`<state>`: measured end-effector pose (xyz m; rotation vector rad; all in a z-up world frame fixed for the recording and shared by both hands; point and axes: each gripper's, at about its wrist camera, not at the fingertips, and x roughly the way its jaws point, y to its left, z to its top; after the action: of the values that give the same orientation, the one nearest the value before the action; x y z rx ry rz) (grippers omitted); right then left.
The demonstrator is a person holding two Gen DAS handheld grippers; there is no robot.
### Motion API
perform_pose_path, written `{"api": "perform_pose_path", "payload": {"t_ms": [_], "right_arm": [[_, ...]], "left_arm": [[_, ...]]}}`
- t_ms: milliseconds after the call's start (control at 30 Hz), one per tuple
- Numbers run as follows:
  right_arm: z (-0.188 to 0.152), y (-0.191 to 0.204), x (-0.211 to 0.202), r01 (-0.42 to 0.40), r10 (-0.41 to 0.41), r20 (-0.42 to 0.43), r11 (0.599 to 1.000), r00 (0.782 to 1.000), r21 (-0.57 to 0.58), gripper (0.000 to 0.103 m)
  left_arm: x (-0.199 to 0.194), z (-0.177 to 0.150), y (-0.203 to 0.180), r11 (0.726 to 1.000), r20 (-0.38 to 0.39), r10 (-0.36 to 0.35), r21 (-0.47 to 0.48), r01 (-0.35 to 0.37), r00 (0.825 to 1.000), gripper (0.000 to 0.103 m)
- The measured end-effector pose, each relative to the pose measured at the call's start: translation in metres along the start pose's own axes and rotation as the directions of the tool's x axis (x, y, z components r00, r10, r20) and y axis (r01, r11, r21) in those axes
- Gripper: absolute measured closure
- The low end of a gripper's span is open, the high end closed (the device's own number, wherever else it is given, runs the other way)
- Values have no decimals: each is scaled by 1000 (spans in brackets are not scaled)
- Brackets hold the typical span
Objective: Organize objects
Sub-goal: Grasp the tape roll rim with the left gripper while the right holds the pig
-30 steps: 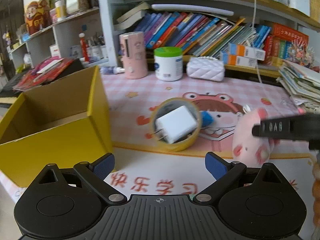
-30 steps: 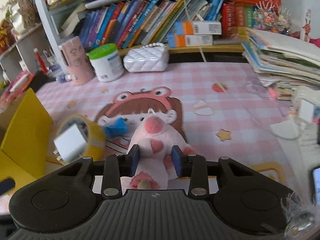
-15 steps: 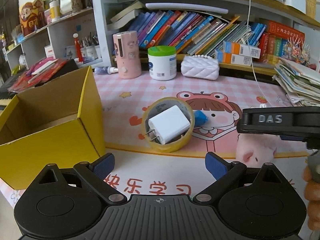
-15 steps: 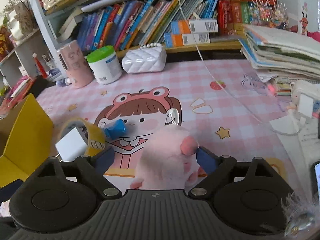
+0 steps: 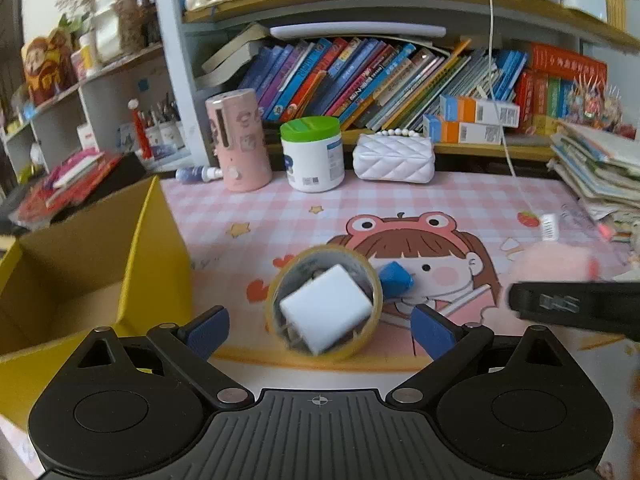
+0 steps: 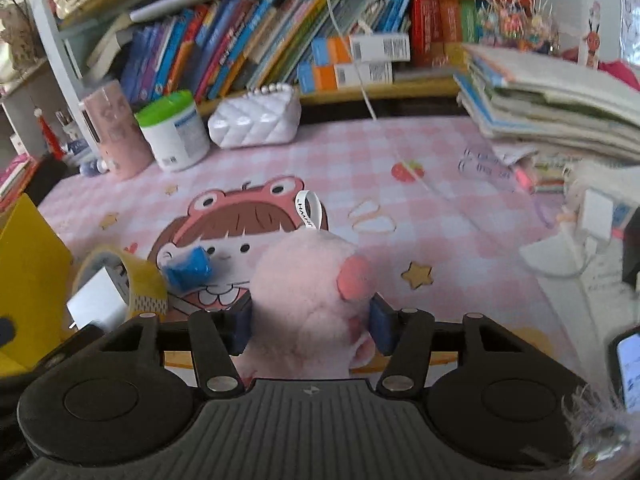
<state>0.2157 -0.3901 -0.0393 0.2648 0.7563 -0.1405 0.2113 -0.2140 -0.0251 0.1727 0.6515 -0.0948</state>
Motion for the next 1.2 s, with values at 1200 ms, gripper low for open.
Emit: {"api": "perform_pose_path", "payload": {"t_ms": [1200], "right_arm": [[-24,21,-46,0,2,40,999,999,-55,48]], "left_arm": [[-47,-9,22,990,79,-103,-91,110,992,17]]}}
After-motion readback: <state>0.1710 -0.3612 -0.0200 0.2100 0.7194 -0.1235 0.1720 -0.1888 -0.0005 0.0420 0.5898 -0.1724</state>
